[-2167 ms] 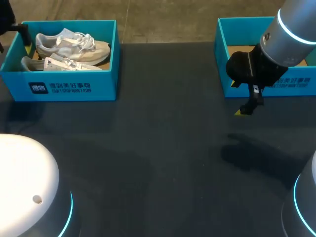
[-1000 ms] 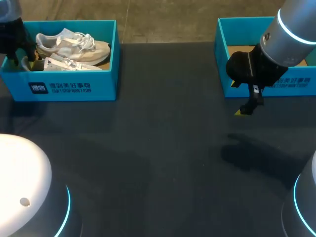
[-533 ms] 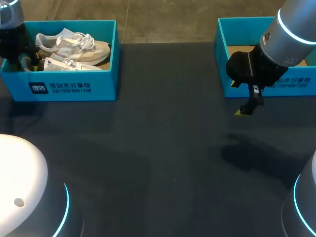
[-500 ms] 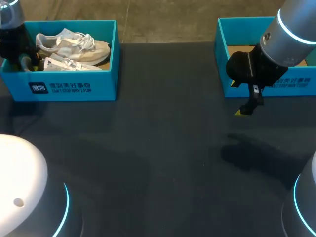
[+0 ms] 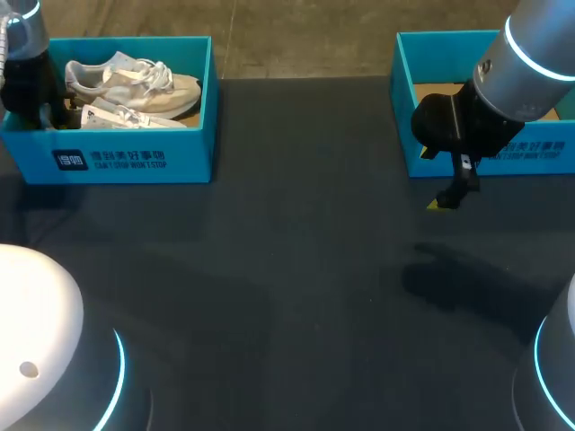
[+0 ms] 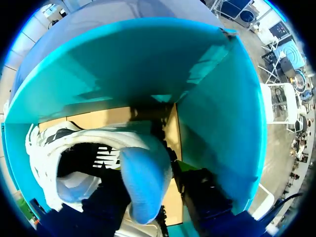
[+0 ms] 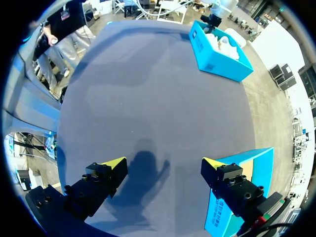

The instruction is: Take the shoe out of the shoebox, open the shoe tongue, remove and reinsert the insole, then place the shoe into the shoebox

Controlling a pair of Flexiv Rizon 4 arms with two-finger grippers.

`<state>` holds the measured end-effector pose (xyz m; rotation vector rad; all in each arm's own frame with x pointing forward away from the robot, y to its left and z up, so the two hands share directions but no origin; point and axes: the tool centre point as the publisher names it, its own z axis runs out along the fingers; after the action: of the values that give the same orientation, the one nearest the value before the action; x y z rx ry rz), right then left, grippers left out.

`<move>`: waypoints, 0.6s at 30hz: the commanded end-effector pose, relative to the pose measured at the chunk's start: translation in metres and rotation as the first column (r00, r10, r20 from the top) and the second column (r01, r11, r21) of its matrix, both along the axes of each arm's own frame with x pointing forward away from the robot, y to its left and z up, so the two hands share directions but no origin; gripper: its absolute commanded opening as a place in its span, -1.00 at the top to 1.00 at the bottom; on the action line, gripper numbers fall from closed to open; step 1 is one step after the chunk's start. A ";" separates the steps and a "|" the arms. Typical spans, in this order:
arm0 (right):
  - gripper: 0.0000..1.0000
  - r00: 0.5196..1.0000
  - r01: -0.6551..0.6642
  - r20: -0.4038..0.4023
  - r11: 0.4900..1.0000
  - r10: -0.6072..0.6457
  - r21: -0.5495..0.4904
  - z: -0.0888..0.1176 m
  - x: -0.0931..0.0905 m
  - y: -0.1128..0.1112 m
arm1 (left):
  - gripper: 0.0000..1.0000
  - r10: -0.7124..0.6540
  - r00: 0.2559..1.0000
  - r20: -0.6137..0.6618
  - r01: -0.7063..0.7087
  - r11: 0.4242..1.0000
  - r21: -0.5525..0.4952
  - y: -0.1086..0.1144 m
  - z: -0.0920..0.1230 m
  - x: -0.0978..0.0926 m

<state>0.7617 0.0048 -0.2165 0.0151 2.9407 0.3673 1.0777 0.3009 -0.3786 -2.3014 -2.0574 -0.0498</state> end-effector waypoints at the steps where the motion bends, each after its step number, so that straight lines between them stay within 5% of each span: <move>1: -1.00 1.000 0.002 0.001 1.000 -0.002 -0.002 -0.001 0.000 0.001 | 0.41 0.003 1.000 0.002 -0.003 1.000 0.010 -0.003 -0.002 -0.004; 6: -1.00 1.000 0.002 0.001 1.000 -0.002 -0.002 -0.001 0.000 0.001 | 1.00 0.004 1.000 0.001 -0.004 1.000 0.027 0.000 0.001 -0.004; 18: -1.00 1.000 0.002 0.001 1.000 -0.002 -0.002 -0.001 0.000 0.001 | 1.00 -0.075 0.997 -0.032 0.077 0.996 0.053 0.005 0.027 -0.005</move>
<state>0.7617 0.0048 -0.2165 0.0150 2.9407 0.3673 1.0729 0.3036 -0.3670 -2.3320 -1.9385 -0.0850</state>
